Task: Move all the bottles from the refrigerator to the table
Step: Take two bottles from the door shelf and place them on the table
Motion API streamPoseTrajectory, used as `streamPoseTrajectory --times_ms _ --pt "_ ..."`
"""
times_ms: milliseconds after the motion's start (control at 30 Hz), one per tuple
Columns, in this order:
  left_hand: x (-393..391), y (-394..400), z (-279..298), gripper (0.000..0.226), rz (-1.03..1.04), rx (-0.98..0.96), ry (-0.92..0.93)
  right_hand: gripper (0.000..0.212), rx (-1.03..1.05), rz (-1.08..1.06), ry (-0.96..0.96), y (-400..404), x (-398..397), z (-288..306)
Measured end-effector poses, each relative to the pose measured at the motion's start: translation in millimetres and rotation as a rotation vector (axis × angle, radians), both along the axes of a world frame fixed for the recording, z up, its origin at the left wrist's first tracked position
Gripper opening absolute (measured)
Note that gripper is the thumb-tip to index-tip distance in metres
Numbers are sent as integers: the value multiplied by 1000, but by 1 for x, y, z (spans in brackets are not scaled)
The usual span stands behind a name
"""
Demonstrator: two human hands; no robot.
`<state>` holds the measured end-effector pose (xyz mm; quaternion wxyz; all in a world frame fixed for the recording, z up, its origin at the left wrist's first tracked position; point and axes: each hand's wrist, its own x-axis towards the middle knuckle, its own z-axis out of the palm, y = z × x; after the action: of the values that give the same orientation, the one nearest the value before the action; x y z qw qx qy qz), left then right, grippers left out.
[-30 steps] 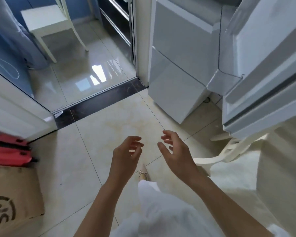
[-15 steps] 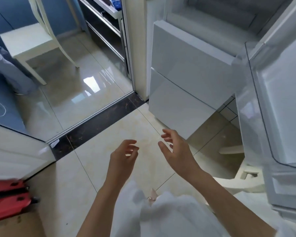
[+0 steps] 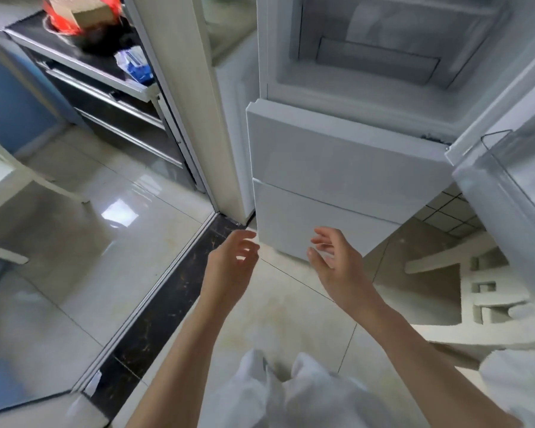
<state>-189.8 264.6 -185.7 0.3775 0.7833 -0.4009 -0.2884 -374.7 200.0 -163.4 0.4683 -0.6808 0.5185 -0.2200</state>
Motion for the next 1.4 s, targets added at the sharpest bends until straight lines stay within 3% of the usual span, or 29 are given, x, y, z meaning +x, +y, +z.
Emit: streamPoseTrajectory --times_ms 300,733,1000,1400 --pt "35 -167 46 27 -275 -178 -48 36 -159 -212 -9 -103 37 37" --pt "-3 -394 124 26 -310 -525 -33 36 -464 -490 -110 -313 35 117" --pt "-7 -492 168 27 -360 -575 97 31 -556 -610 -171 -405 29 152" --pt "-7 -620 192 35 -408 -619 147 55 -620 -914 -72 -522 19 173"
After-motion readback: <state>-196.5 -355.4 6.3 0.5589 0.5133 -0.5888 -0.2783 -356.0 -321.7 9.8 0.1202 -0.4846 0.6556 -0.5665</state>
